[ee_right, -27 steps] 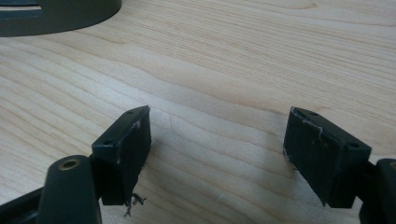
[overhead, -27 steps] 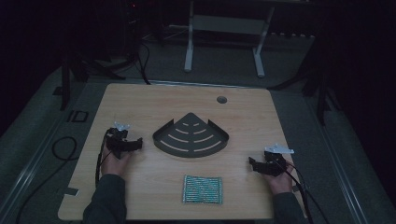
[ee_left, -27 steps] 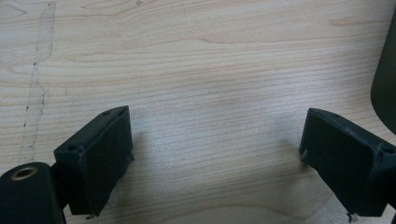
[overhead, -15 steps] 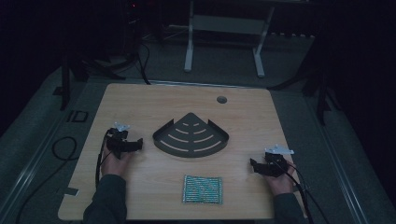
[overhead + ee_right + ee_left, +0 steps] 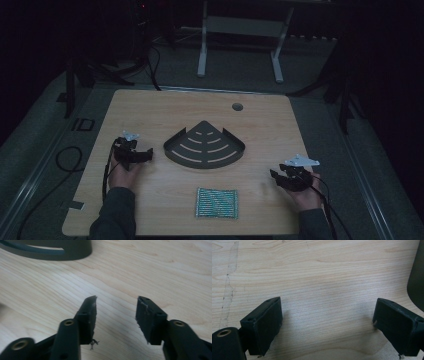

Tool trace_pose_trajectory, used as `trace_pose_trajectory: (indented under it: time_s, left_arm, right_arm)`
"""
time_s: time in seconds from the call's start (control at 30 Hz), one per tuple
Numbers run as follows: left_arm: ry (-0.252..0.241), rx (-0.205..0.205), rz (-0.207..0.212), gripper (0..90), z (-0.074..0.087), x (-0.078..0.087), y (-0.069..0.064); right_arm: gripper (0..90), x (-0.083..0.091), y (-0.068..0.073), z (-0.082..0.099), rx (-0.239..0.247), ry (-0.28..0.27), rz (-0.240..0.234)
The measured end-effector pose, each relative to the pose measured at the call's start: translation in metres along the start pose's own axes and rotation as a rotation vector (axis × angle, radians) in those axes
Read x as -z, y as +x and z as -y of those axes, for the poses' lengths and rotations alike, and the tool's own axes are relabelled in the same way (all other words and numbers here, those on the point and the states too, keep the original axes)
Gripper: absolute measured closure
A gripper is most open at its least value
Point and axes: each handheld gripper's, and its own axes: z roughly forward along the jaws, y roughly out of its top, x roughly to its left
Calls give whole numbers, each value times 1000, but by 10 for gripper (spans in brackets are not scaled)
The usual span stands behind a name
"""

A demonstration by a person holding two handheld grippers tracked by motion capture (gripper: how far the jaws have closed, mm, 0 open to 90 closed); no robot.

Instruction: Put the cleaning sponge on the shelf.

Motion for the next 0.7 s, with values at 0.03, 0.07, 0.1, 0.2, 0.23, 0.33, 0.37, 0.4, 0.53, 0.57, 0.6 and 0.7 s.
trace_pose_trajectory:
  time_s: [0.03, 0.07, 0.1, 0.2, 0.23, 0.33, 0.37, 0.4, 0.53, 0.57, 0.6, 0.7]
  left_arm:
    - [0, 0, 0, 93, 0, 0, 0]
    - [0, 0, 0, 94, 0, 0, 0]
    - [0, 0, 0, 94, 0, 0, 0]
    - [0, 0, 0, 94, 0, 0, 0]
    - [0, 0, 0, 94, 0, 0, 0]
    - [0, 0, 0, 93, 0, 0, 0]
    - [0, 0, 0, 94, 0, 0, 0]
    - [1, 0, 0, 94, 0, 0, 0]
    - [0, 0, 0, 94, 0, 0, 0]
    - [0, 0, 0, 94, 0, 0, 0]
    - [0, 0, 0, 94, 0, 0, 0]
    - [0, 0, 0, 94, 0, 0, 0]
  right_arm:
    - [547, 0, 0, 0, 0, 0, 0]
    - [598, 3, 4, -4, 20, -7, -25]
    - [623, 4, 6, -6, 31, -10, -37]
    - [696, 7, 14, -12, 68, -13, -67]
    - [721, 8, 17, -14, 83, -12, -77]
    - [800, 9, 26, -21, 153, 5, -96]
    - [821, 10, 30, -23, 174, 10, -101]
    - [821, 10, 30, -23, 174, 10, -101]
    - [869, 12, 45, -33, 251, 28, -127]
    - [891, 11, 53, -37, 289, 43, -141]
    - [897, 10, 56, -38, 302, 50, -148]
    - [899, 8, 63, -41, 331, 64, -175]
